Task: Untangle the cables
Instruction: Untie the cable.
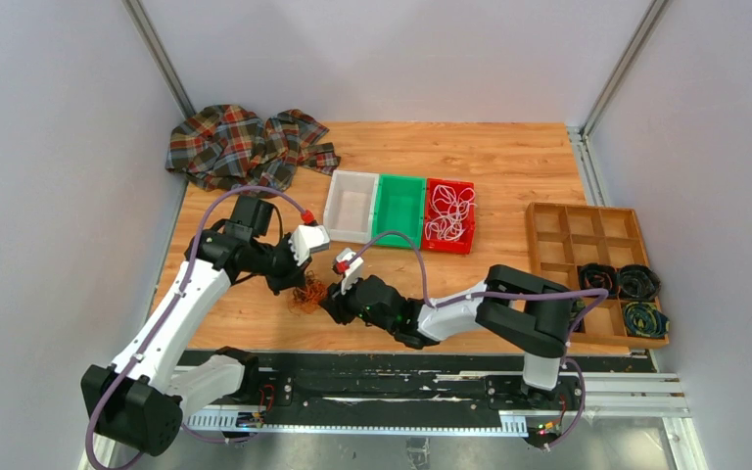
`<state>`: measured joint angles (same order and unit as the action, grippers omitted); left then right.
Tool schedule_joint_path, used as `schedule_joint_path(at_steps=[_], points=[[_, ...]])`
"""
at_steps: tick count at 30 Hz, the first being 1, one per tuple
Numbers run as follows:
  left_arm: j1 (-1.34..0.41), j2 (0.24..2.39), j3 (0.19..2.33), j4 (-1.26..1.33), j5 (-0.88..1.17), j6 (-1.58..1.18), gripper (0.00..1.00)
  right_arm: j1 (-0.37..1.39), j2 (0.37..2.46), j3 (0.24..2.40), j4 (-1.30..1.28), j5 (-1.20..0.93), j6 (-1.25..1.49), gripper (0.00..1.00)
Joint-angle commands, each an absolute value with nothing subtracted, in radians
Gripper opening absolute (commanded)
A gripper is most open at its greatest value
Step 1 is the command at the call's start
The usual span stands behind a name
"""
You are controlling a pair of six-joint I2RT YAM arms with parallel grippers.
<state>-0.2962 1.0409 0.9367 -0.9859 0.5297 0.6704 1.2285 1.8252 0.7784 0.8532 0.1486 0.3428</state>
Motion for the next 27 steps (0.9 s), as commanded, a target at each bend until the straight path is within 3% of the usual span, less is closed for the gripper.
schedule_joint_path(at_steps=[1,4,16,19,21,24,27], points=[[-0.299,1.018,0.962,-1.007,0.526,0.684,0.01,1.210,1.844,0.777,0.922,0.146,0.353,0.21],[-0.299,1.010,0.966,-1.008,0.499,0.695,0.01,1.206,1.814,0.749,0.914,0.187,0.355,0.01],[-0.299,0.969,0.980,-1.008,0.358,0.752,0.01,1.182,1.619,0.602,0.825,0.364,0.350,0.01],[-0.299,0.953,0.970,-1.006,0.374,0.759,0.01,1.181,1.642,0.644,0.850,0.259,0.284,0.27],[-0.299,0.950,0.966,-1.006,0.380,0.760,0.01,1.181,1.669,0.685,0.859,0.185,0.263,0.37],[-0.299,0.946,0.950,-1.006,0.375,0.775,0.01,1.181,1.722,0.744,0.899,0.101,0.236,0.46],[-0.298,0.943,0.937,-1.006,0.366,0.790,0.01,1.180,1.794,0.803,0.949,0.014,0.180,0.48]])
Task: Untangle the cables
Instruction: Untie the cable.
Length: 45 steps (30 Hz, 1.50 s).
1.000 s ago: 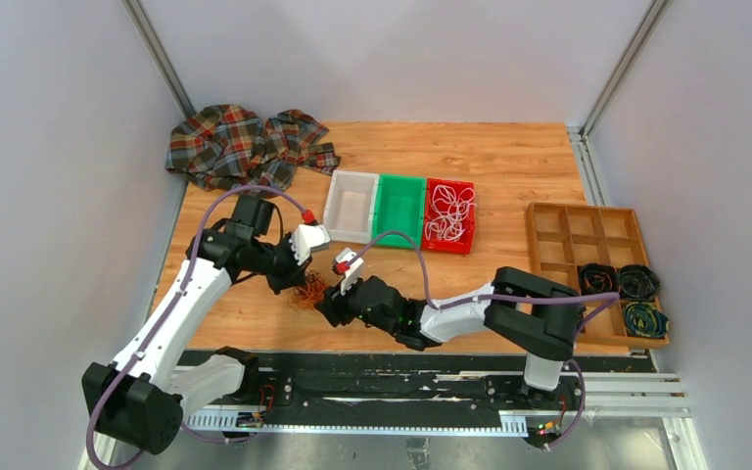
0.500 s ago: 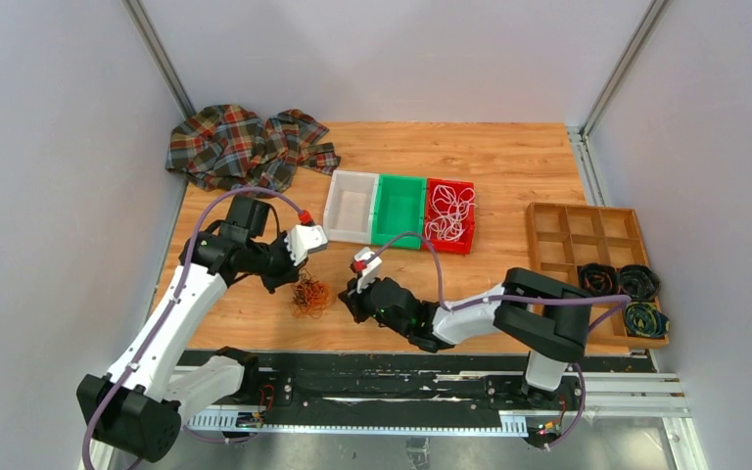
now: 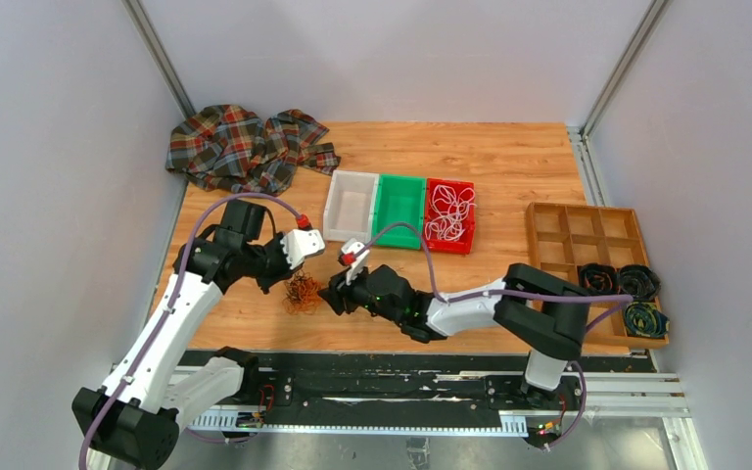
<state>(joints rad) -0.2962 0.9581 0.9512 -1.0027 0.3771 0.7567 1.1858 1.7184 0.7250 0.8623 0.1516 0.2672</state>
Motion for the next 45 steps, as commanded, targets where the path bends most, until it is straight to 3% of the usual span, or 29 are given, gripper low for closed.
schedule_joint_path(at_steps=[1,4,8,17,23,30,45], points=[[-0.299,0.940,0.935,-1.006,0.363,0.793,0.01,1.181,1.816,0.807,0.997,-0.012,0.158,0.48],[-0.299,0.934,0.931,-1.006,0.364,0.801,0.01,1.178,1.879,0.801,1.147,-0.101,0.103,0.48],[-0.299,0.934,0.937,-1.006,0.384,0.797,0.01,1.157,1.924,0.861,1.088,-0.173,0.086,0.39],[-0.299,0.924,0.929,-1.006,0.375,0.809,0.01,1.131,1.915,0.861,1.068,-0.224,0.063,0.01],[-0.299,0.927,0.915,-0.983,0.304,0.810,0.01,1.129,1.778,0.762,0.995,-0.166,0.051,0.01],[-0.277,0.907,0.745,-0.763,0.013,0.855,0.01,1.086,1.472,0.579,0.869,-0.114,0.116,0.00],[-0.239,0.886,0.644,-0.720,-0.024,0.887,0.01,0.932,1.126,0.481,0.688,-0.017,0.214,0.01]])
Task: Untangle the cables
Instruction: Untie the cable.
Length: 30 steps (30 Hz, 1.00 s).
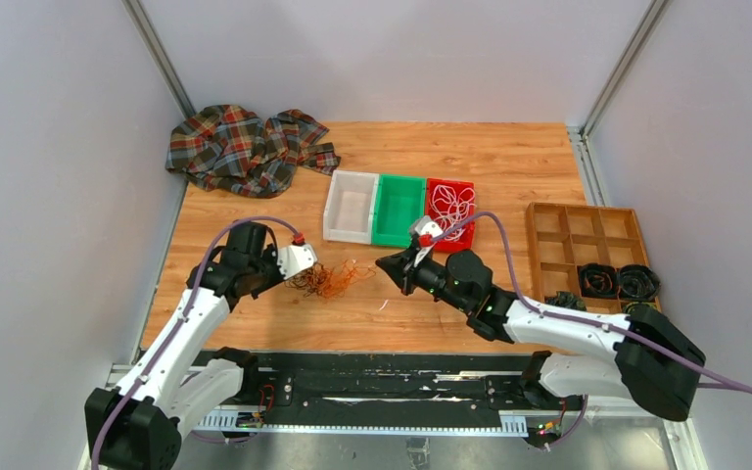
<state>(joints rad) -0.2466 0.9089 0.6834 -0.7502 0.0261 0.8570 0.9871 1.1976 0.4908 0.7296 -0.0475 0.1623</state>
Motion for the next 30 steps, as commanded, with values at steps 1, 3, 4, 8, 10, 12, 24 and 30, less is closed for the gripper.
schedule_joint_path(at_steps=[1,3,4,8,10,12,24,30], points=[[-0.237,0.885,0.628,-0.708,-0.043,0.900,0.01,0.913,1.098,0.481,0.677,-0.019,0.225,0.01],[-0.230,0.881,0.594,-0.688,-0.077,0.929,0.01,0.870,1.036,0.494,0.638,-0.024,0.243,0.00],[-0.220,0.879,0.576,-0.679,-0.085,0.950,0.01,0.846,1.003,0.502,0.612,-0.024,0.240,0.00],[-0.184,0.876,0.514,-0.638,-0.125,0.994,0.01,0.756,0.861,0.531,0.523,-0.017,0.252,0.01],[-0.177,0.871,0.491,-0.630,-0.129,1.010,0.01,0.705,0.804,0.544,0.480,-0.020,0.257,0.01],[-0.175,0.861,0.477,-0.623,-0.131,1.022,0.01,0.671,0.760,0.563,0.442,-0.026,0.262,0.01],[-0.175,0.866,0.847,-1.005,0.260,0.875,0.98,0.675,0.913,0.750,0.441,-0.289,0.376,0.01],[-0.176,0.850,1.074,-1.082,0.534,0.759,0.98,0.788,1.049,0.886,0.465,-0.362,0.365,0.01]])
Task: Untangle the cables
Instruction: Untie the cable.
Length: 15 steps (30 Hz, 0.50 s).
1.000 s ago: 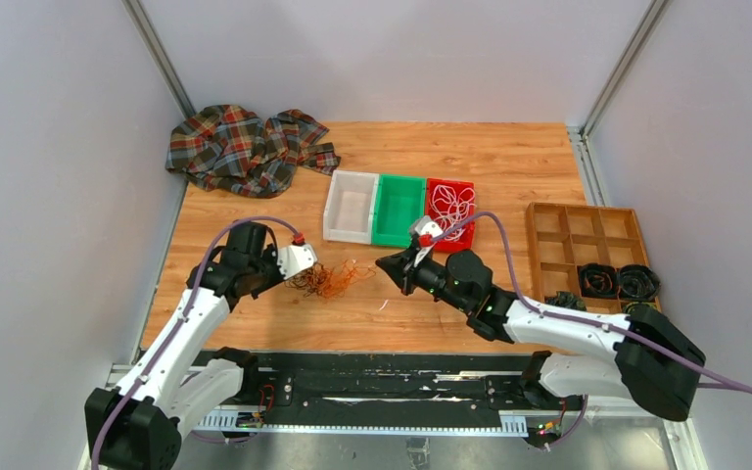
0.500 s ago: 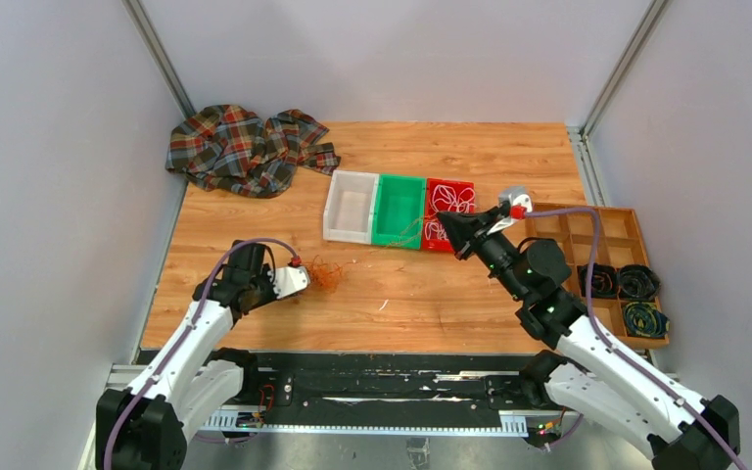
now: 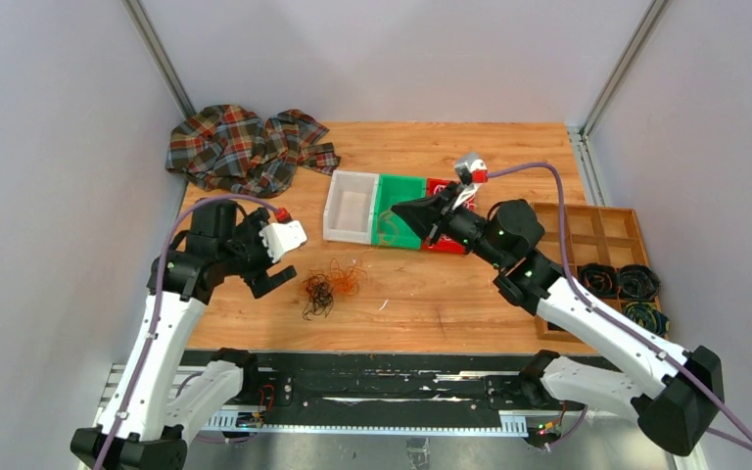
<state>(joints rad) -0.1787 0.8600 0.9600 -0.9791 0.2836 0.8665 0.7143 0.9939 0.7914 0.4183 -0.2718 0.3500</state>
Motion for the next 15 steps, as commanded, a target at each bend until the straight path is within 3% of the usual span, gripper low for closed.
schedule_joint_path(at_steps=[1,7,15], points=[[-0.176,0.863,1.109,-1.081,0.578,0.729,0.98,0.806,1.067,0.906,0.472,-0.364,0.365,0.01],[-0.176,0.957,1.237,-1.063,0.800,0.551,1.00,0.912,1.188,1.018,0.531,-0.366,0.368,0.01],[-0.176,0.796,1.046,-0.660,0.897,0.231,0.99,1.001,1.338,1.157,0.625,-0.342,0.422,0.01]])
